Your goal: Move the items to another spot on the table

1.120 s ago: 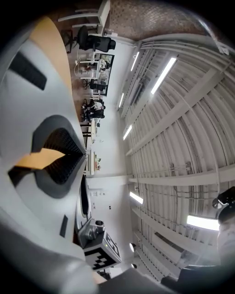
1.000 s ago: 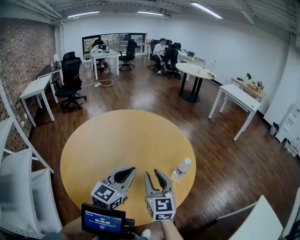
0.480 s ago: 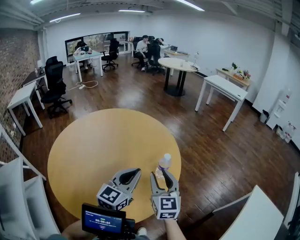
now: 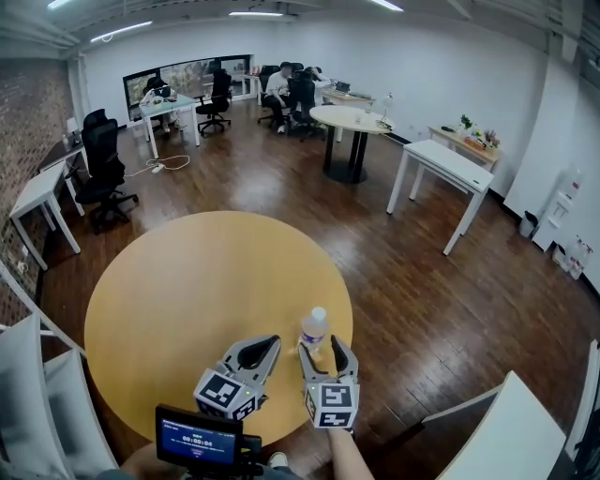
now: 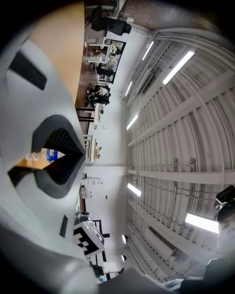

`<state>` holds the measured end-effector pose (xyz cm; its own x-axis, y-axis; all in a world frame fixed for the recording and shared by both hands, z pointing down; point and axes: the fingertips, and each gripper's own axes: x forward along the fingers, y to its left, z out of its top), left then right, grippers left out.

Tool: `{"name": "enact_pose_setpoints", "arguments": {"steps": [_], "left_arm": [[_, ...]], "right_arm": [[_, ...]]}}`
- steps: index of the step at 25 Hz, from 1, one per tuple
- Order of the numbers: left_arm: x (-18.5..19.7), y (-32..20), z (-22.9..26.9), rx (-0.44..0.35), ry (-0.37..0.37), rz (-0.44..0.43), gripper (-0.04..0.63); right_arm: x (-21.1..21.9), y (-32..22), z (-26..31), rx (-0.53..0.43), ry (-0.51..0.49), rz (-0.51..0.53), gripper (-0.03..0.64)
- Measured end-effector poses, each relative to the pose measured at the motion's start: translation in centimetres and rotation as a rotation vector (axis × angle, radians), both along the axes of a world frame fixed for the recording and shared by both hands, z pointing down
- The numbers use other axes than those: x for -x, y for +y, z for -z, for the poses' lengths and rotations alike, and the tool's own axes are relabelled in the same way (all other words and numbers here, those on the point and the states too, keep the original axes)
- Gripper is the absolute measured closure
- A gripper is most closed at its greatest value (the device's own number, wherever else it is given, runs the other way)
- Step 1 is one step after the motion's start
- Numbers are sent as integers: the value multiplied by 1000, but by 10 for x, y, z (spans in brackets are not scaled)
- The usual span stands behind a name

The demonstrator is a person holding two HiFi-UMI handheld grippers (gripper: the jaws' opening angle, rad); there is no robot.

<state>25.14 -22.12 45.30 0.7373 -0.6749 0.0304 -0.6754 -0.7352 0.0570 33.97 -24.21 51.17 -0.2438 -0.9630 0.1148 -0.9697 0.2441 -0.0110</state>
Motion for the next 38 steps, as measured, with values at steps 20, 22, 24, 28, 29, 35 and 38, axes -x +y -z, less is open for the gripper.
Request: {"name": "enact_pose_setpoints", "arguments": {"steps": [20,22,24,28,29,35,38], "left_arm": [[16,-45,-37,78,-83,116,591],[18,-47,-38,78,-87,118,591],[19,-48,-39,79,-85,122,591],[19,-48,-41,91,-81,134,591],[19,-48,-41,91,-81,136,591],[27,-50,-31,77,-73,151,591],[37,-52,-24,69,-69,166,591]], "right_arm": [[3,-89,-75,92,-4,88,293],[7,-89,-74,80,-3,92,314],[8,-90,-75,74,-1,96,322],[7,-91,-75,86,2,110,324],[8,-91,-75,92,8,113,324],[11,-94,-54,75,31,120,325],[18,-95,-35,55,38,133,324]]}}
